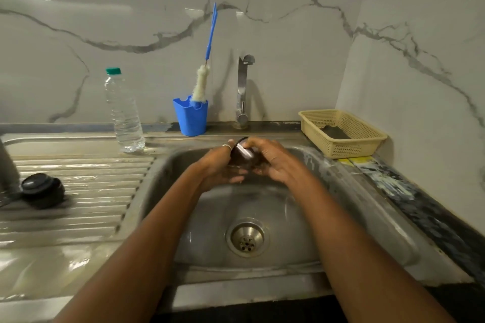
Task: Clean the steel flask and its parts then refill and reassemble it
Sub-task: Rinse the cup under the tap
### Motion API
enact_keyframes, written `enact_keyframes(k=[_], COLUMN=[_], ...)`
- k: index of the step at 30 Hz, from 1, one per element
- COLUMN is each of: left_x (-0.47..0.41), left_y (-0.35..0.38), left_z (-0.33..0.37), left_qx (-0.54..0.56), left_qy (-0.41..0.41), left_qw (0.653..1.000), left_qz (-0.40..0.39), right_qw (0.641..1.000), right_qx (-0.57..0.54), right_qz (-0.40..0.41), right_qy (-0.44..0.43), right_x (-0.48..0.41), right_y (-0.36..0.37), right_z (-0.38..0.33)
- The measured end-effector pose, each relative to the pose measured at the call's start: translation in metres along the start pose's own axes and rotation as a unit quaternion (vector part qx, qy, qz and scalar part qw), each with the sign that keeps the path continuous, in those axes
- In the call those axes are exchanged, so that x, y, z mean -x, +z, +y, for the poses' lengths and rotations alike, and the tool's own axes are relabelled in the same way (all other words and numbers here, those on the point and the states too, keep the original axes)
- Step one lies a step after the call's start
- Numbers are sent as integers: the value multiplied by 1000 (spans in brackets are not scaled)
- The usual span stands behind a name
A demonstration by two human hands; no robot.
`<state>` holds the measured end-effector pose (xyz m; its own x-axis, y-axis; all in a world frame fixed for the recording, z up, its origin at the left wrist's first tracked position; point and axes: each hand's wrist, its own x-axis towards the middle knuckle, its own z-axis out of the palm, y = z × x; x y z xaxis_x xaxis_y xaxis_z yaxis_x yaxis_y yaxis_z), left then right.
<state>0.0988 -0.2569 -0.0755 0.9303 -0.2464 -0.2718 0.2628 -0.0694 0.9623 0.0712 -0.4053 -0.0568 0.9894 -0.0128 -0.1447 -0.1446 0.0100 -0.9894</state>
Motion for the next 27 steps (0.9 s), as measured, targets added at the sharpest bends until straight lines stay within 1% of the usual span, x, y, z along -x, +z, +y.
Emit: enact_keyframes(k=[3,6,8,10,12,15,17,19,23,27], left_x=[19,34,42,53,65,83,93,99,116,136], left_y=[5,6,3,0,-3,-6,-7,-11,-21,-42], left_z=[2,7,7,7,8,12,13,12,6,1], left_qx=[-55,-120,-161,-181,-202,-267,-312,-352,-392,-394], left_qy=[-13,-26,-23,-2,31,100,124,146,187,222], left_qw=[998,992,987,983,979,959,942,925,899,886], left_qz=[-39,-27,-3,5,2,4,-2,8,61,104], right_qw=[998,990,966,927,907,905,920,939,956,965], right_qx=[33,130,254,372,417,422,388,339,267,221], right_qz=[-8,-17,-17,-39,-57,-23,2,8,27,44], right_qy=[45,57,41,19,-3,-48,-56,-56,-120,-138], right_x=[15,27,33,42,54,70,76,82,93,106], right_y=[-1,2,3,6,11,17,22,30,51,83], right_z=[-10,-22,-27,-34,-40,-38,-29,-21,-11,-8])
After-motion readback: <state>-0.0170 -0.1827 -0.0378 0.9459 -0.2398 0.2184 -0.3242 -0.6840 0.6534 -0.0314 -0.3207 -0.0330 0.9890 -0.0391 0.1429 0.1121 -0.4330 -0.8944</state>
